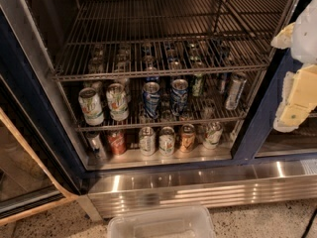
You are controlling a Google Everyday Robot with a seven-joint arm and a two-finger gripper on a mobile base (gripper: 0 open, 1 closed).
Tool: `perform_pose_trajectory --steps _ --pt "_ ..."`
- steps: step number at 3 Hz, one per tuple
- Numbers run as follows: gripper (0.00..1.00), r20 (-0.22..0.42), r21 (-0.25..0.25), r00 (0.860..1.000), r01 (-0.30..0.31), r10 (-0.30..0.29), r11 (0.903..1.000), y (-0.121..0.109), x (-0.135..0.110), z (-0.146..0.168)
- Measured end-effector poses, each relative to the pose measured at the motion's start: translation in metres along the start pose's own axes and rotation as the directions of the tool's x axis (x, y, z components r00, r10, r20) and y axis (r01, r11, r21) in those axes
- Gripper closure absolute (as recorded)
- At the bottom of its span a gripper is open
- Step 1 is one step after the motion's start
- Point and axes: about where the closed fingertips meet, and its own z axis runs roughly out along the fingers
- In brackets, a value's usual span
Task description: Pick redbull can from middle shelf of fridge
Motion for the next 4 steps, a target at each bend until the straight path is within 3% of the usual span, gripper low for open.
perform_pose_trajectory --steps 1,2,3,4 --pt "0.00 0.000 0.000 1.000 0.000 0.000 1.0000 0.000 0.000 0.000" --pt "0.00 0.059 0.003 0.998 -0.008 0.008 1.0000 -0.008 -0.004 0.015" --pt "0.00 0.077 -0.114 0.997 0.019 -0.010 0.9933 -0.013 -0.011 0.049" --pt "0.00 0.077 -0.130 0.997 0.016 -0.006 0.9915 -0.012 -0.010 0.055"
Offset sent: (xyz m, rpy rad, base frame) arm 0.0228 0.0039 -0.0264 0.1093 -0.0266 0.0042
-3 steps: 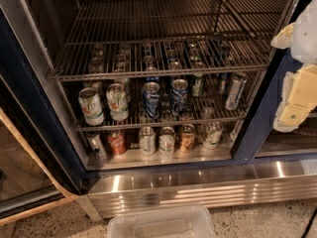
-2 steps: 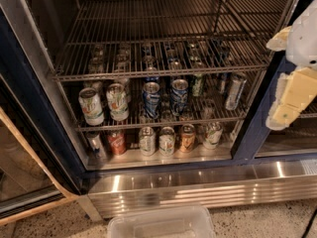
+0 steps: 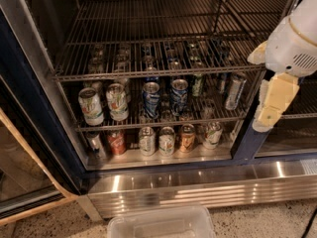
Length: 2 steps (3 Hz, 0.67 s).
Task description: Pick redbull can from middle shelf of fridge
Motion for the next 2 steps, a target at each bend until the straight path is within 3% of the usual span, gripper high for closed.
perform_pose_trajectory --steps 1,2 --pt "0.00 0.036 0.007 0.999 -0.020 0.020 0.9998 -0.002 0.001 0.012" --pt "0.00 0.134 0.034 0.987 -0.091 0.086 0.9953 0.025 -0.008 0.019"
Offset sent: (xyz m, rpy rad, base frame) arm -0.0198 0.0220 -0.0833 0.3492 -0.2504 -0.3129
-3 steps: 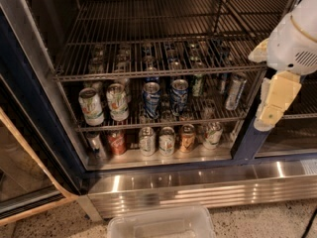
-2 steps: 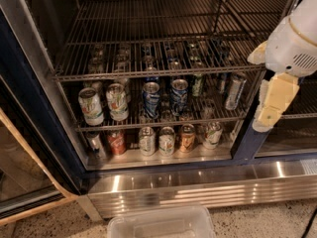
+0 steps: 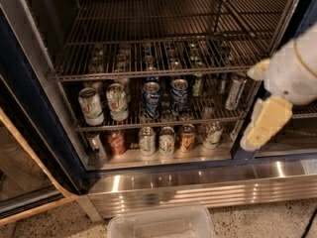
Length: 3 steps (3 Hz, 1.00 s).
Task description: Pick redbull can from middle shelf of fridge
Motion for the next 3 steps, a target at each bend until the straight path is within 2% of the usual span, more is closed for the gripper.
perform_pose_trajectory --steps 1,2,3 --pt "0.00 0.069 0.036 0.996 -0.065 0.063 0.9972 0.028 0.002 0.029" --pt "0.00 0.095 0.087 0.993 -0.085 0.077 0.9925 0.020 0.002 0.040" --pt "0.00 0.095 0.087 0.993 -0.085 0.077 0.9925 0.020 0.002 0.040"
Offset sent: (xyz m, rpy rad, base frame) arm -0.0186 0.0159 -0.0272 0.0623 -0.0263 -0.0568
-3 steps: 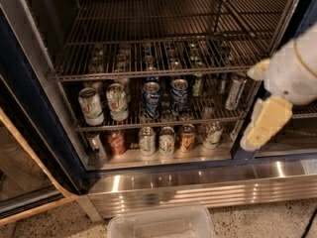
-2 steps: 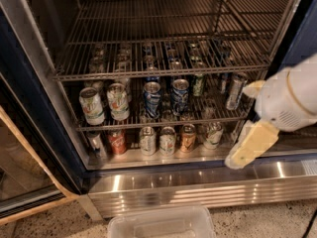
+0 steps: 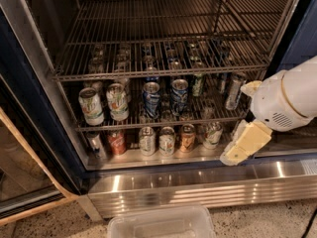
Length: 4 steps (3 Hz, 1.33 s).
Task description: Pick redbull can from middle shelf of fridge
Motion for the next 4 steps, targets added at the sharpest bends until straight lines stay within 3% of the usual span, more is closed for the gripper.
perform_pose_trajectory --steps 1,2,3,4 --pt "0.00 0.034 0.022 0.999 -0.020 0.019 0.9996 -0.001 0.001 0.008" --pt "0.00 0.098 0.060 0.992 -0.081 0.075 0.9949 -0.008 0.007 0.027" --pt "0.00 0.185 0.119 0.974 -0.158 0.134 0.9803 -0.030 0.015 0.047" --pt "0.00 0.206 0.158 0.969 -0.168 0.133 0.9732 -0.040 0.012 0.045"
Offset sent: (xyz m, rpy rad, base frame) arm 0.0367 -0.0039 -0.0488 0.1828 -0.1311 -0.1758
